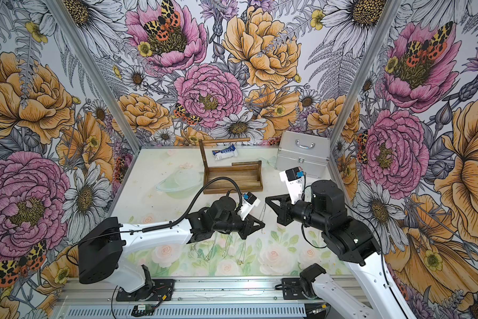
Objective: Take the necklace off the jewelry display stand
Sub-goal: Place the necklace at the center of the board.
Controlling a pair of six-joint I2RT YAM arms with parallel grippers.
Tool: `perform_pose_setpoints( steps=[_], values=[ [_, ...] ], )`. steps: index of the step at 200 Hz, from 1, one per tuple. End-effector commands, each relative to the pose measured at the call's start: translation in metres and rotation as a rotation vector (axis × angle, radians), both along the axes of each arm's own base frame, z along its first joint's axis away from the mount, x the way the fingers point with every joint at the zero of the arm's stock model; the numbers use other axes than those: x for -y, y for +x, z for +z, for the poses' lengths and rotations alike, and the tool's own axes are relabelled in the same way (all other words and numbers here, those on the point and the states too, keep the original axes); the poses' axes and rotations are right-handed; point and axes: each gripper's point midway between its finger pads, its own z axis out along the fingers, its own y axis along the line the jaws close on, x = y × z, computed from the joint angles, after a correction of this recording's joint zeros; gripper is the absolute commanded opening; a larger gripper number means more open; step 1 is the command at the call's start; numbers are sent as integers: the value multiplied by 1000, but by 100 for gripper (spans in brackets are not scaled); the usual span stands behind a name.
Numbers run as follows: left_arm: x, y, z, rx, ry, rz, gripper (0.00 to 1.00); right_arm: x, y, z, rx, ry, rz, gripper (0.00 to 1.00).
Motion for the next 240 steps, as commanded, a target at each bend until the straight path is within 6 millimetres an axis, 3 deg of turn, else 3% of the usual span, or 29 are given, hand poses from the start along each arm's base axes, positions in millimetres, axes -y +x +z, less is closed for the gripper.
perform_pose_setpoints(
  steps=[1, 28, 115, 135, 138, 155, 193, 240],
  values=[
    [-2, -5, -23, -69, 40, 32, 1, 7, 1, -11, -6, -24, -35, 0],
    [1, -15, -38, -161, 60, 29, 1, 15, -1, -33, -63, -62, -72, 0],
    [2, -68, -111, -459, 289, 22, 2, 30, -11, -132, -308, -134, -173, 0],
    [4, -75, -116, -498, 313, 18, 2, 30, -12, -143, -347, -137, -193, 0],
    [2, -77, -130, -512, 347, 24, 2, 31, -12, -144, -351, -139, -198, 0],
    [2, -80, -139, -534, 383, 32, 2, 35, -9, -157, -392, -157, -243, 0],
    [-5, -82, -147, -539, 460, 58, 2, 39, -1, -170, -437, -178, -305, 0],
    [-14, -83, -152, -543, 497, 88, 6, 30, 13, -187, -465, -161, -315, 0]
  ],
)
